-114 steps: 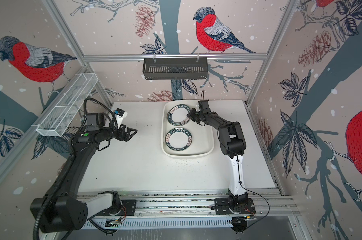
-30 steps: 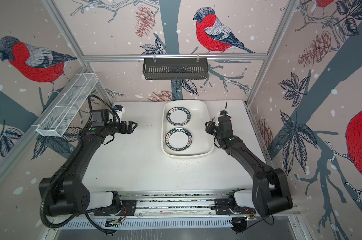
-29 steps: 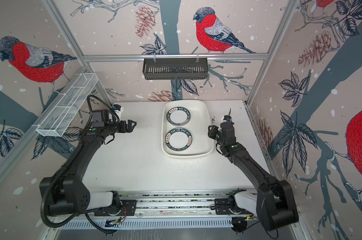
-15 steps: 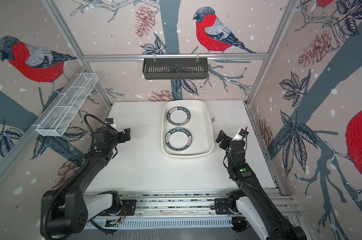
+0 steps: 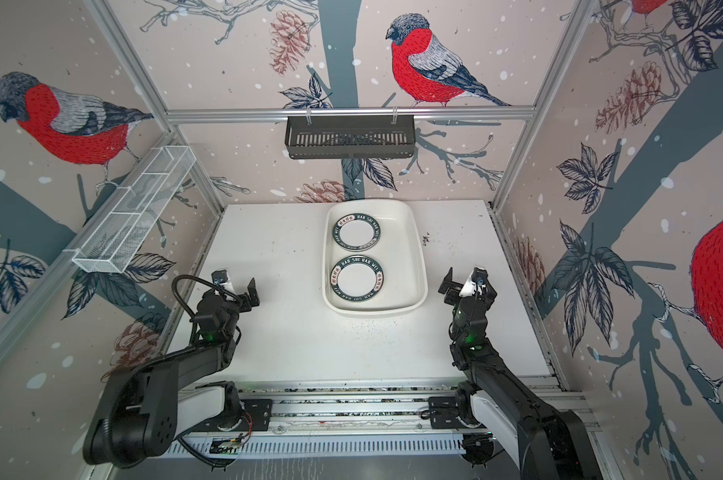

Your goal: Place the plates into the plastic bin on the countertop

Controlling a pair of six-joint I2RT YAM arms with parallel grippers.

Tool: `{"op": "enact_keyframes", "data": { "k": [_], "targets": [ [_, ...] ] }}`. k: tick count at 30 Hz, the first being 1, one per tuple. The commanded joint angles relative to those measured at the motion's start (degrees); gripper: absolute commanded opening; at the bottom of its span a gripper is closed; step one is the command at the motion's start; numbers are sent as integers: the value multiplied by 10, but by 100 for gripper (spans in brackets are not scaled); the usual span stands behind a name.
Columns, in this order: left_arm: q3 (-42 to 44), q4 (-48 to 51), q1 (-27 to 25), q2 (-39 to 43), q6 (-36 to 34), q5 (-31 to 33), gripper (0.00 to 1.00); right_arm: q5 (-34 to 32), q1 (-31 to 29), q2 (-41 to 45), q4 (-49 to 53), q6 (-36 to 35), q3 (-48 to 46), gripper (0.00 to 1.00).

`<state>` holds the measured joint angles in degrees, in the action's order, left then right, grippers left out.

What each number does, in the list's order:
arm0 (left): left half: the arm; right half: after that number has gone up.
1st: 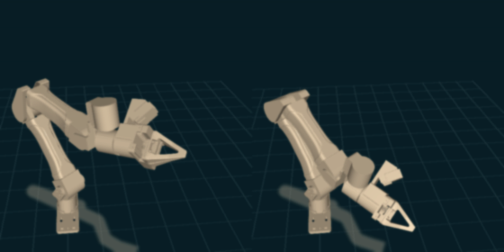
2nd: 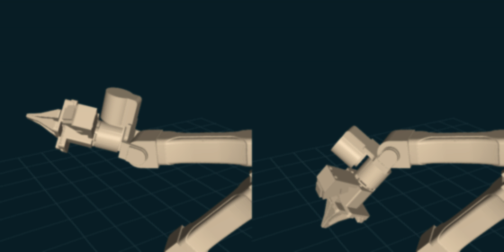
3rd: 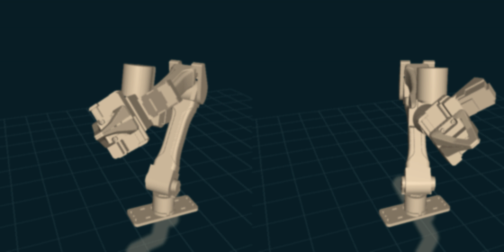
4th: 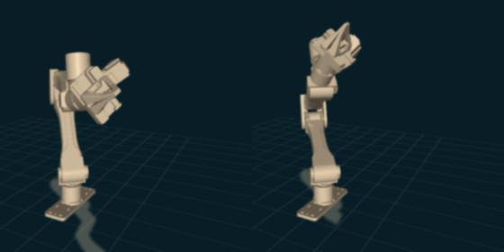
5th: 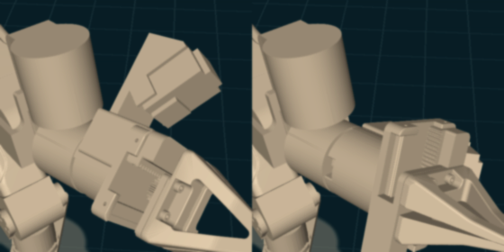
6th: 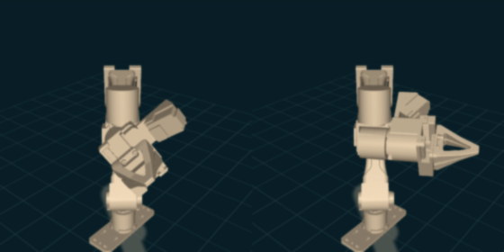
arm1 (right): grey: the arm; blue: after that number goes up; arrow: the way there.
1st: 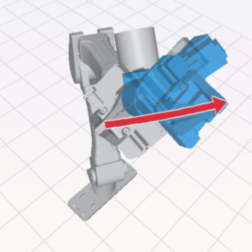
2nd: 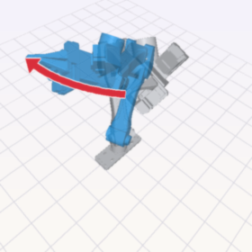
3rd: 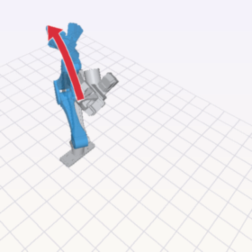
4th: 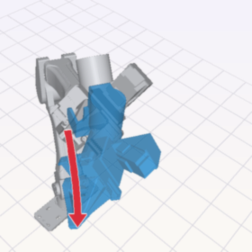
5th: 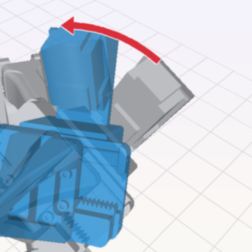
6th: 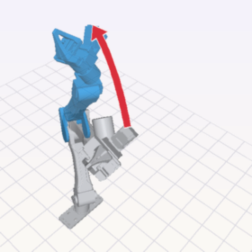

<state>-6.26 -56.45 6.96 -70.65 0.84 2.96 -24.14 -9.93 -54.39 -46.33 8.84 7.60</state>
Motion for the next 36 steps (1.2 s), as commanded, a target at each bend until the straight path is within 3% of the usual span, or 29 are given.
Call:
{"op": "enact_keyframes", "data": {
  "k": [1,3,9,15,21,24,27,32,36],
  "targets": [
    [6,-148,15,-18,21,-22,98,16,11,-51,-121,-25,-9,100],
    [2,-124,18,-10,9,-31,99,22,11,-79,-162,-23,-25,100],
    [66,-244,24,-4,2,-76,99,31,16,-160,-325,-44,-69,100],
    [64,-218,24,14,18,-157,99,75,33,-196,-277,-71,-23,100],
    [48,-260,24,-48,43,-178,99,92,53,-306,-457,-63,-58,100],
    [57,-338,21,-109,37,-195,99,85,55,-370,-579,-66,-80,100],
    [62,-467,21,-216,36,-195,99,110,76,-344,-521,-44,-74,100],
    [6,-364,22,-207,41,-209,99,148,111,-332,-418,-12,-30,100],
    [-57,-210,-18,-186,4,-147,99,192,107,-331,-284,-37,41,99]
  ]
}}
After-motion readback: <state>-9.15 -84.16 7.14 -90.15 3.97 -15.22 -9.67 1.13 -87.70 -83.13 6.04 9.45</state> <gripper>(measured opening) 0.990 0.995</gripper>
